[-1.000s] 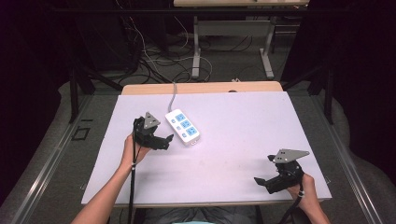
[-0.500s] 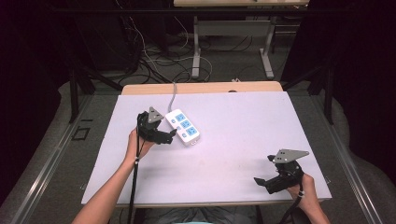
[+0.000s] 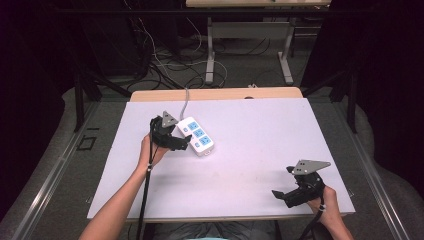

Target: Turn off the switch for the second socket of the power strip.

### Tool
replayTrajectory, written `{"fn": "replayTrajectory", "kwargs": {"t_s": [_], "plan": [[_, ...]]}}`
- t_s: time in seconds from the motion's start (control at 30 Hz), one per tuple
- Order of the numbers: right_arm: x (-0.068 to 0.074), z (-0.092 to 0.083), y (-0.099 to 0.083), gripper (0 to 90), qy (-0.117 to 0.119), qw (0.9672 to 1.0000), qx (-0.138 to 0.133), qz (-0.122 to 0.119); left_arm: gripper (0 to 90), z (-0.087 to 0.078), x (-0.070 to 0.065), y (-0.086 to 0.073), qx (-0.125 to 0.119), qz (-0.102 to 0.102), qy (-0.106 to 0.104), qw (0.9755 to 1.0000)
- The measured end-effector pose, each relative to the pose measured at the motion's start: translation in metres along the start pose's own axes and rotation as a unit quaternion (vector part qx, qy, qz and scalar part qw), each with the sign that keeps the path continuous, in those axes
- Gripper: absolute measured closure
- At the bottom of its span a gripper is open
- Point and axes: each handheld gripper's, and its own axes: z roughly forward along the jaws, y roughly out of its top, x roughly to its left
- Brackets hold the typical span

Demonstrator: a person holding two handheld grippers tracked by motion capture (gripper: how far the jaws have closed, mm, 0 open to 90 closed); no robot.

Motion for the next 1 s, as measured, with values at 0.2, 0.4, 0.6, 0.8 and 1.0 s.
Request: {"fn": "replayTrajectory", "kwargs": {"t_s": [0.2,0.4,0.6,0.8,1.0], "plan": [[0.000,0.000,0.000,0.8,0.000,1.0000,0.001,-0.001,0.2,0.007,0.001,0.002,-0.002,-0.005,0.001,1.0000],[0.000,0.000,0.000,0.8,0.001,1.0000,0.000,-0.001,0.2,0.013,0.004,0.003,0.002,-0.011,0.002,0.9999],[0.000,0.000,0.000,0.7,0.001,1.0000,0.000,-0.001,0.0,0.020,0.006,0.004,0.006,-0.017,0.001,0.9998],[0.000,0.000,0.000,0.7,0.001,1.0000,0.002,0.002,0.1,0.024,0.009,0.005,0.005,-0.024,0.005,0.9997],[-0.001,0.000,0.000,0.7,0.001,1.0000,0.001,-0.008,3.8,0.029,0.011,0.004,0.026,-0.024,0.007,0.9993]]}}
